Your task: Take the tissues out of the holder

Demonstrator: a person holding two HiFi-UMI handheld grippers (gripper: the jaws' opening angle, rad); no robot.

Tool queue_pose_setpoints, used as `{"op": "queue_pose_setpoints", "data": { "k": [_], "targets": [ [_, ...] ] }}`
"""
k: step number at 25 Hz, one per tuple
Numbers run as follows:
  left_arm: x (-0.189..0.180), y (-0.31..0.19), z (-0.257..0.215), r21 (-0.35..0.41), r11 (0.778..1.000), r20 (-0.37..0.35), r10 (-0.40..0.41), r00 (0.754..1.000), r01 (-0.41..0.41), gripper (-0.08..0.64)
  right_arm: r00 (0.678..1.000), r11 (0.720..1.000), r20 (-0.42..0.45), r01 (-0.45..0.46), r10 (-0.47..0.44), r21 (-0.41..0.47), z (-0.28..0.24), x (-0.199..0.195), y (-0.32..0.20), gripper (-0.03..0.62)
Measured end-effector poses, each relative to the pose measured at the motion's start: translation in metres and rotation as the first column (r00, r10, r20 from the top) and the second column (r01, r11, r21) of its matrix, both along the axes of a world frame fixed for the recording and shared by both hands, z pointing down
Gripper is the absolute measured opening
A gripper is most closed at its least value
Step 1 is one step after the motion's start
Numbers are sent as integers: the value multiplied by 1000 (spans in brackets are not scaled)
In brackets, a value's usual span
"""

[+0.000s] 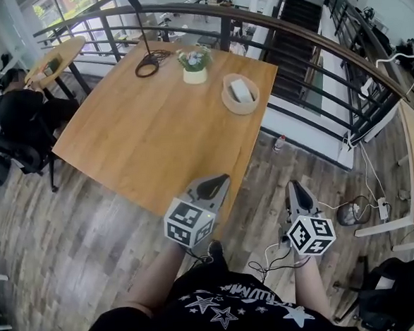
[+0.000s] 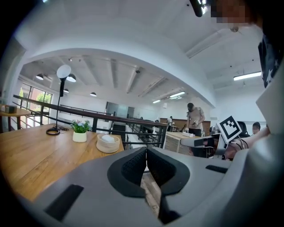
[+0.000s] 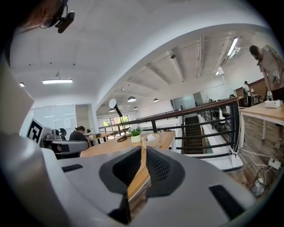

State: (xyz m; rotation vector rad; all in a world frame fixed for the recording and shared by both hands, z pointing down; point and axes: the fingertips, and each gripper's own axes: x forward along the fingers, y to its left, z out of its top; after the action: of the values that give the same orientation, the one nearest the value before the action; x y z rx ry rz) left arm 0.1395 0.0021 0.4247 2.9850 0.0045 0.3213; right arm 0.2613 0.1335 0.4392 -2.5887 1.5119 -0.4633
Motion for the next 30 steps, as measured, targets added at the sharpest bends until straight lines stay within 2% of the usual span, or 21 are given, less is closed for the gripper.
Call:
{"op": "queue_pose_setpoints", "data": {
  "k": [11, 20, 26, 30],
  "targets": [
    [23, -71, 4, -24, 998, -21, -64, 998, 63, 15, 999, 999, -21, 36, -37, -12, -6, 34, -69, 41],
    [15, -104, 11, -38, 990, -24, -136, 990, 135, 15, 996, 996, -15, 90, -90, -26, 1, 36, -105, 41],
    [11, -119, 22, -44, 972, 0, -230, 973, 230, 15, 986, 986, 1, 166, -166, -23, 11, 55, -137, 41],
    [9, -129, 23, -35, 946, 14, -323, 946, 323, 15, 970, 970, 24, 244, -244, -16, 19, 69, -169, 41]
  ]
}}
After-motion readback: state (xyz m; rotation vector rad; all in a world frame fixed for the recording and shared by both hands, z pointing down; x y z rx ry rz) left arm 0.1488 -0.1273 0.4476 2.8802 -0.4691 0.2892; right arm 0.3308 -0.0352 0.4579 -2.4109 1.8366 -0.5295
